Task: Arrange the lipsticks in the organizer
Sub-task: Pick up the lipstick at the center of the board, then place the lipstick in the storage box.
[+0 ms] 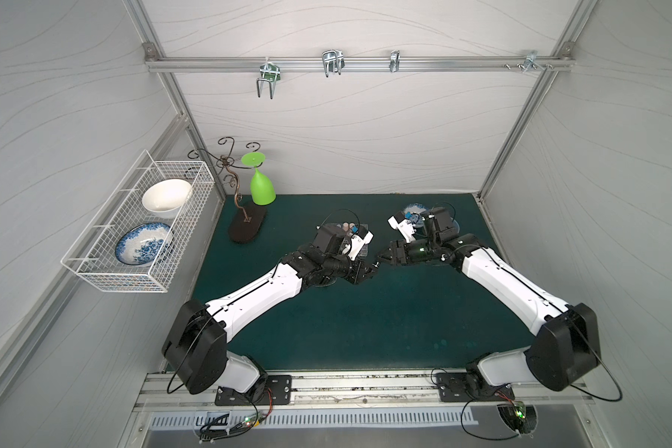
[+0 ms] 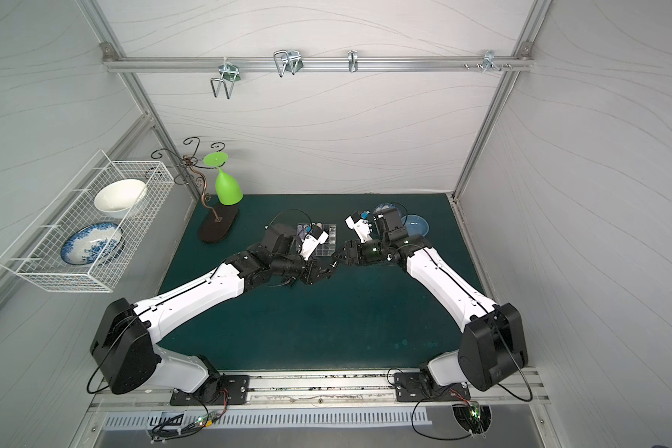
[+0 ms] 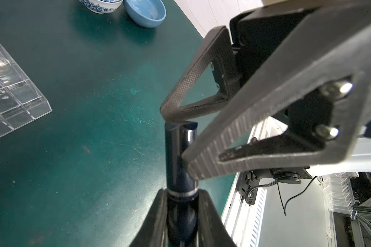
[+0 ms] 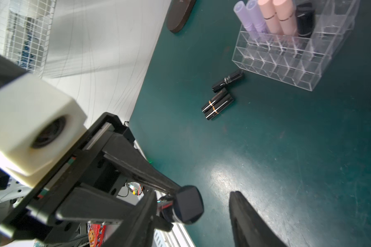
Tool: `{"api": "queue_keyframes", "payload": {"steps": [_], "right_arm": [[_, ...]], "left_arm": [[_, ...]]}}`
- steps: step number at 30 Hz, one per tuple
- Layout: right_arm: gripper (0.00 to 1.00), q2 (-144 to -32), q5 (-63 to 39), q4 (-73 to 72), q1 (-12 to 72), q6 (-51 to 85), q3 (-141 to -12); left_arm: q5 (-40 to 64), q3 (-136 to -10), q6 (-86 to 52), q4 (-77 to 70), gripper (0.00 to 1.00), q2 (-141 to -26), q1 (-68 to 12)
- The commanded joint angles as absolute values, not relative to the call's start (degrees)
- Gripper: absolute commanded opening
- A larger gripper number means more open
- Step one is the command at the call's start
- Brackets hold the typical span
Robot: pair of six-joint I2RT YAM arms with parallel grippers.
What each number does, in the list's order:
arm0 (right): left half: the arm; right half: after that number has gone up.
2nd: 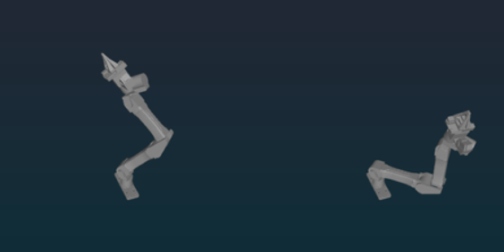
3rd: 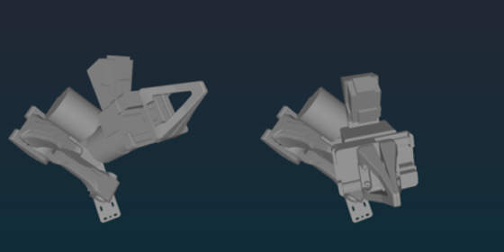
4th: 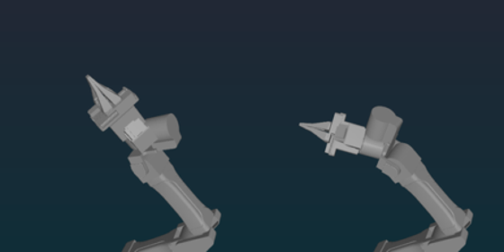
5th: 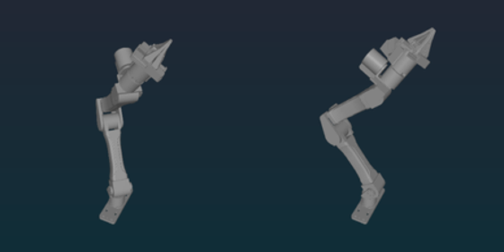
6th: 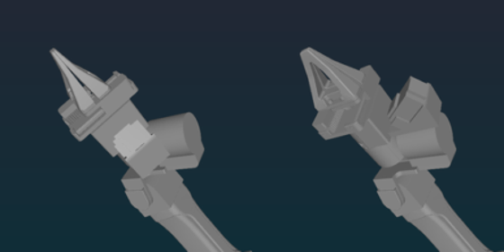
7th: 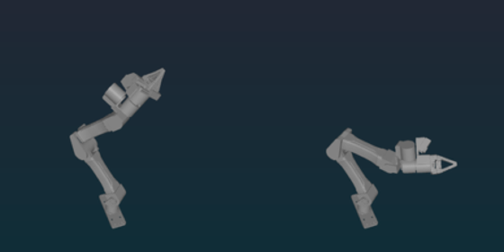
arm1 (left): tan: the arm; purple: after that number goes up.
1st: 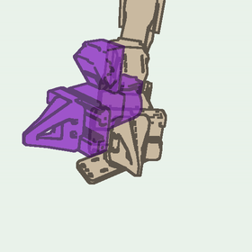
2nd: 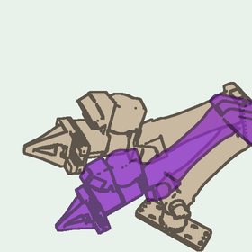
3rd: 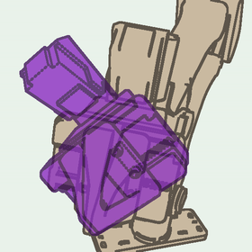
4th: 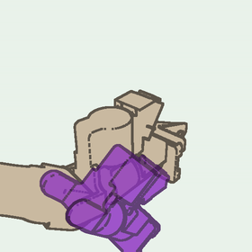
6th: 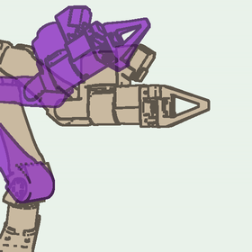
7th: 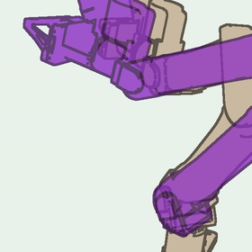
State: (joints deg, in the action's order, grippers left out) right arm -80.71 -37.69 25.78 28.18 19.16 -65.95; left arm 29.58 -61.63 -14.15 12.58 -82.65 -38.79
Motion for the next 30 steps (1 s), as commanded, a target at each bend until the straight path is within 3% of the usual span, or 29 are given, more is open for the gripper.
{"api": "queue_keyframes", "payload": {"steps": [1,6,10,11,16,18,25,30], "right_arm": [[0.51,-81.09,-42.13,23.28,29.06,20.91,-66.6],[0.29,-81.83,-43.31,23.07,29.12,21.35,-66.05],[0.19,-82.34,-43.16,22.74,29.08,21.62,-66.28],[0.18,-82.47,-42.84,22.63,29.09,21.62,-66.48],[0.15,-83.55,-37.06,23.33,29.01,20.12,-69.04],[0.14,-84.58,-33.87,23.52,28.96,18.99,-71.0],[0.15,-89.44,-19.76,17.37,29.46,16.84,-75.1],[0.15,-93.65,-10.52,12.51,31.46,13.48,-76.67]], "left_arm": [[29.21,-62.15,-13.72,11.33,0.16,-81.14,-38.58],[27.26,-61.8,-13.29,11.55,0.17,-81.02,-38.57],[25.62,-61.36,-12.94,11.61,0.21,-80.13,-38.58],[25.1,-61.21,-12.96,11.6,0.27,-79.86,-38.58],[19.24,-60.56,-12.74,12.77,0.72,-77.86,-38.58],[15.86,-59.92,-12.6,13.15,0.82,-76.73,-38.58],[1.14,-55.9,-12.95,13.37,0.83,-72.4,-37.01],[-0.09,-51.83,-16.04,11.02,0.81,-70.69,-32.03]]}}
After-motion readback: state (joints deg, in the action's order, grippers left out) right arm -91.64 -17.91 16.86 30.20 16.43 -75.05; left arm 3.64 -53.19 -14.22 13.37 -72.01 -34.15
